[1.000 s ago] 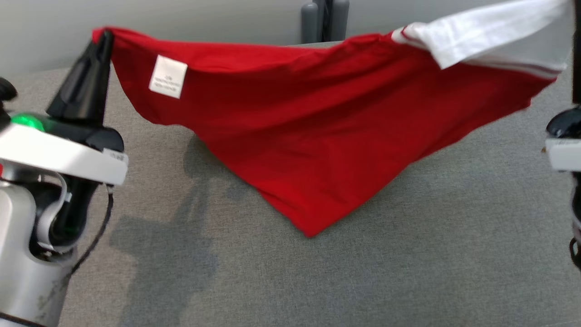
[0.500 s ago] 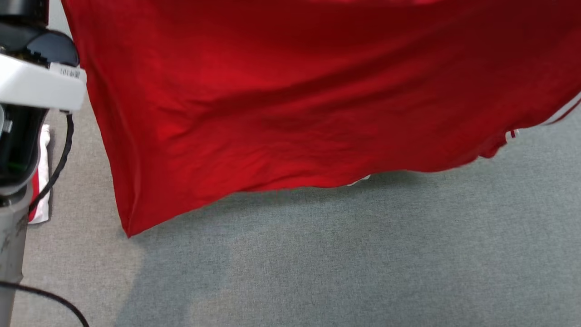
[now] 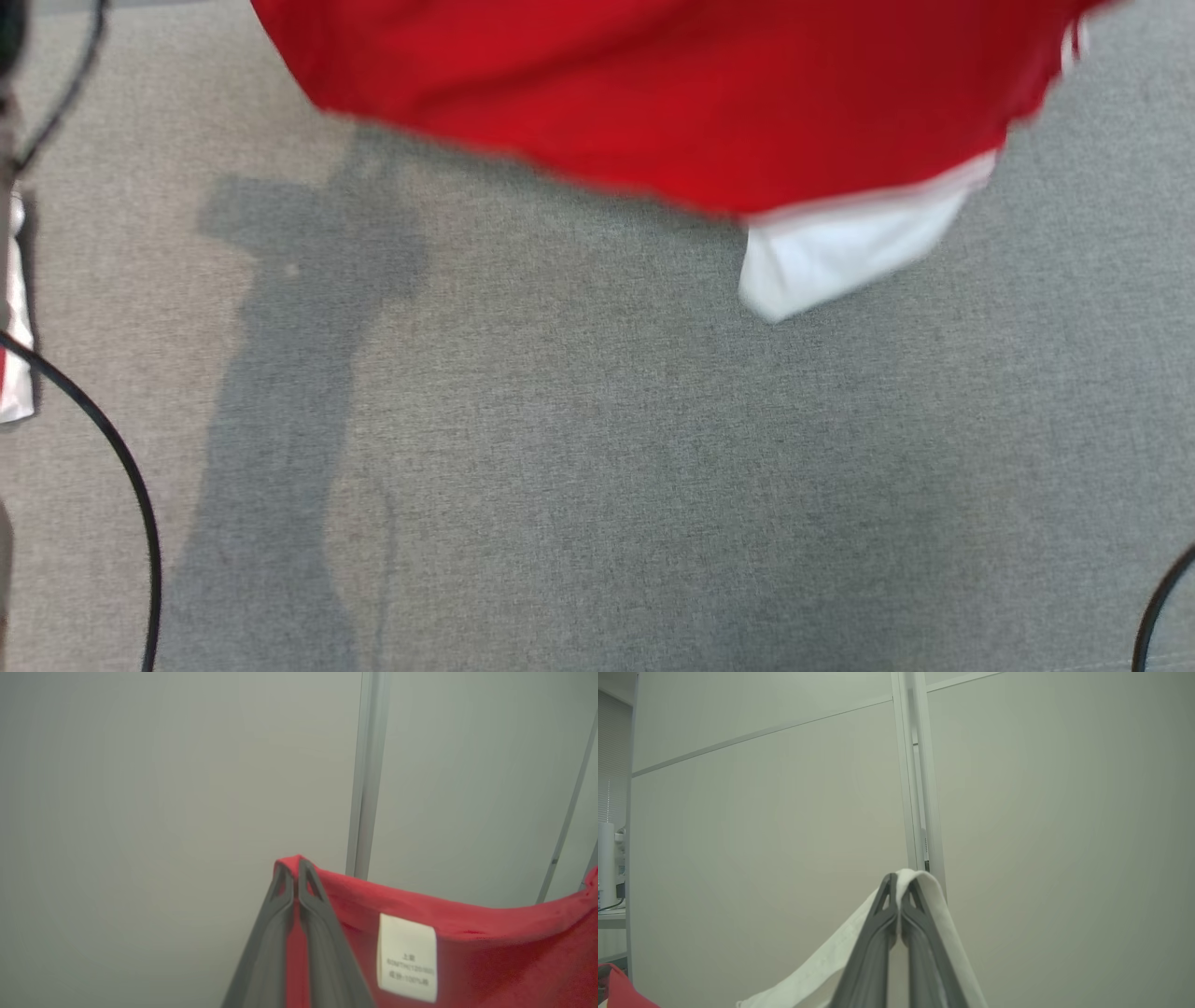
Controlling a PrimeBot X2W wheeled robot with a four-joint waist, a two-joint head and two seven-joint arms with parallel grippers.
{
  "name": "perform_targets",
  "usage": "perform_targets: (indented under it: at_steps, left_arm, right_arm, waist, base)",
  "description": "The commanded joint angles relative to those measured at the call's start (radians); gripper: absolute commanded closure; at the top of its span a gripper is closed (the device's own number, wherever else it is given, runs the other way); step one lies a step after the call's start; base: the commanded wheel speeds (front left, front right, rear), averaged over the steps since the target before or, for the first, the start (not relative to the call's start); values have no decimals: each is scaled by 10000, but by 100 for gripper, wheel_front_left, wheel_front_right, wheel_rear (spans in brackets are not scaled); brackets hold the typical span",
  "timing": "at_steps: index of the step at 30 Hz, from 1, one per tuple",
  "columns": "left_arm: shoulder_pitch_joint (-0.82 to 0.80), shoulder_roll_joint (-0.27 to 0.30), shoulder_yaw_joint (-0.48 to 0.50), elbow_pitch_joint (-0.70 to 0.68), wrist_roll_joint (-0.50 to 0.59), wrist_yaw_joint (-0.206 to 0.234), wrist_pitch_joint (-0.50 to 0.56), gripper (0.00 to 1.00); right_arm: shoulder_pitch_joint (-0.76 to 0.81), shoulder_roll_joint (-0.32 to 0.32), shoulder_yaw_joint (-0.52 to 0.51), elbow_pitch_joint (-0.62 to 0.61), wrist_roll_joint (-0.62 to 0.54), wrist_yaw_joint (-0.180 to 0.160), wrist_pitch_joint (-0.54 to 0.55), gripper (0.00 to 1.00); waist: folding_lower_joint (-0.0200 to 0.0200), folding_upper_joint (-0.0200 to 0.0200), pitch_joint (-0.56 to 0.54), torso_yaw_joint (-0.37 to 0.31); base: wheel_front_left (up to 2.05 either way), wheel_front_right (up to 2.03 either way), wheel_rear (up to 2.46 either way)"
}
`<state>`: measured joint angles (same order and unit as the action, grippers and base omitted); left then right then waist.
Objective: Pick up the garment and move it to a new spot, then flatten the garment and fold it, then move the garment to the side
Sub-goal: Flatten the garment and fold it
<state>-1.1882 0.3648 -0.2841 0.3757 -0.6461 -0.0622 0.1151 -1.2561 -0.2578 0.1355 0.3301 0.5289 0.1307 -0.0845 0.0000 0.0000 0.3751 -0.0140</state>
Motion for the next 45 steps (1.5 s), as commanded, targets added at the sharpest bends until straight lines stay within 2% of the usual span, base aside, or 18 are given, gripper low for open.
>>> perform_targets:
  at_steps: [1, 6, 10, 16, 22, 27, 32, 33, 40, 41, 45]
  left_arm:
    - [-516, 48, 29, 459, 125, -64, -182, 100]
    - [-1928, -19, -168, 2774, 533, -193, -620, 100]
    - [-2870, -56, -215, 4040, 789, -168, -1146, 100]
    - [-3632, -181, -195, 5241, 662, -379, -1907, 100]
    - [-2604, -500, -309, 6272, 211, -619, -2424, 100]
    - [-1178, -832, -216, 6835, -440, -694, -3107, 100]
    - [559, -1090, -508, 6332, -963, -687, -3605, 100]
    - [559, -1090, -508, 6332, -963, -687, -3605, 100]
    - [3255, -927, -709, 4725, -1328, -691, -3784, 100]
    - [4044, -743, -564, 4076, -1247, -690, -3783, 100]
    - [5911, -573, -388, 2575, -1249, -423, -3785, 100]
  right_arm:
    - [-605, 12, 29, 453, -105, 1, -305, 100]
    - [-2565, 512, 372, 3031, -189, 1, -1226, 100]
    - [-3808, 960, 478, 4506, -98, 1, -1609, 100]
    - [-4507, 1224, 1253, 5505, 210, 1, -1785, 100]
    - [-3328, 890, 2204, 5843, 1104, 1, -1819, 100]
    - [-1531, 632, 2764, 5536, 2234, 1, -1839, 100]
    - [1067, 175, 2939, 4267, 3377, 1, -1840, 100]
    - [1067, 175, 2939, 4267, 3377, 1, -1840, 100]
    - [4977, -517, 2921, 2027, 4063, 1, -1841, 100]
    - [5960, -625, 2786, 1398, 4166, 1, -1841, 100]
    - [7836, -804, 2466, 65, 4261, 1, -1840, 100]
  waist:
    - [0, 0, 219, -106]
    - [0, 0, 313, -227]
    - [0, 0, 467, -292]
    - [0, 0, 794, -320]
    - [0, 0, 1122, -200]
    - [0, 0, 1346, -176]
    - [0, 0, 1224, -37]
    - [0, 0, 1224, -37]
    - [0, 0, 775, 33]
    - [0, 0, 606, 14]
    - [0, 0, 220, -14]
  base:
    - [0, 0, 0]
    - [0, 0, 0]
    - [0, 0, 0]
    - [0, 0, 0]
    - [0, 0, 0]
    - [0, 0, 0]
    - [0, 0, 0]
    - [0, 0, 0]
    - [0, 0, 0]
    - [0, 0, 0]
    - [0, 0, 0]
